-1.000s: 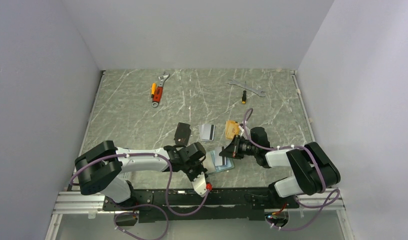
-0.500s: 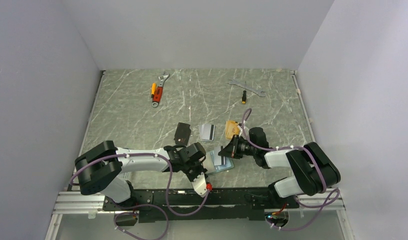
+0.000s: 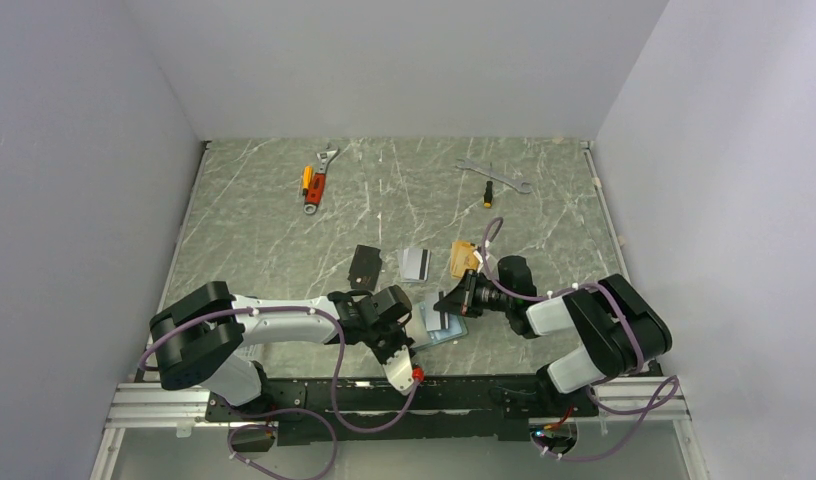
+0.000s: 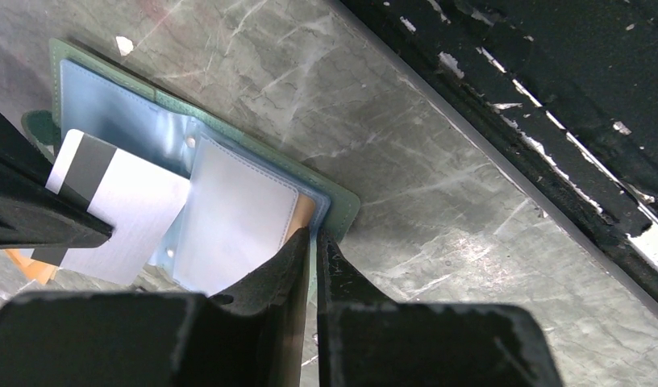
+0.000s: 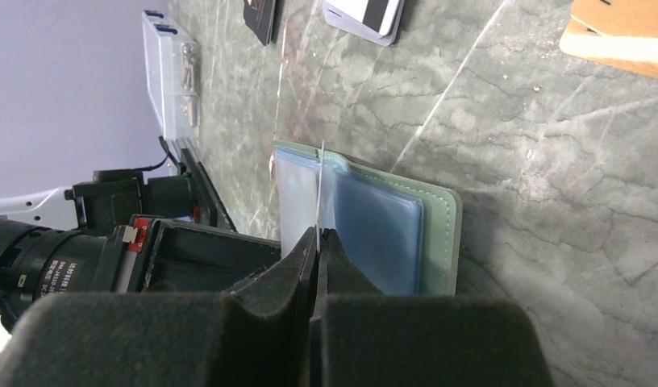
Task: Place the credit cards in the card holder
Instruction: Insert the credit card into the card holder.
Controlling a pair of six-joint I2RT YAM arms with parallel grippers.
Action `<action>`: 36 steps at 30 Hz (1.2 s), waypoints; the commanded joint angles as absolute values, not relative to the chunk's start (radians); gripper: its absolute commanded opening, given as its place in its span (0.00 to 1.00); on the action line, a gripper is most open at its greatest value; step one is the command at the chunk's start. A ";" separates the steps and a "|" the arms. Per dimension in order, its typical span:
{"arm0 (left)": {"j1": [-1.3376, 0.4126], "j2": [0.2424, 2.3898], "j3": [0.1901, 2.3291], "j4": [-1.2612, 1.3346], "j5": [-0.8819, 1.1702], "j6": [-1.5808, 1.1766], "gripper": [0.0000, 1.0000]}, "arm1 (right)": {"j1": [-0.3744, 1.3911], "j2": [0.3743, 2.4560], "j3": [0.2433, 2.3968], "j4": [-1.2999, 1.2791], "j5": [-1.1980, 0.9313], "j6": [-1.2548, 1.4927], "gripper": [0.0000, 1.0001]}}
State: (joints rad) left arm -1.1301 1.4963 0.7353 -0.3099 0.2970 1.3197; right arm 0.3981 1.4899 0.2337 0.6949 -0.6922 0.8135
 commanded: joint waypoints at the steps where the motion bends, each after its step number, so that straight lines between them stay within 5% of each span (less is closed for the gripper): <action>1: -1.141 1.489 0.751 -0.348 0.313 1.313 0.13 | 0.402 1.503 0.219 0.789 -0.749 0.828 0.00; 36: -1.147 1.491 0.760 -0.351 0.309 1.320 0.12 | 0.389 1.627 0.247 0.752 -0.851 0.784 0.00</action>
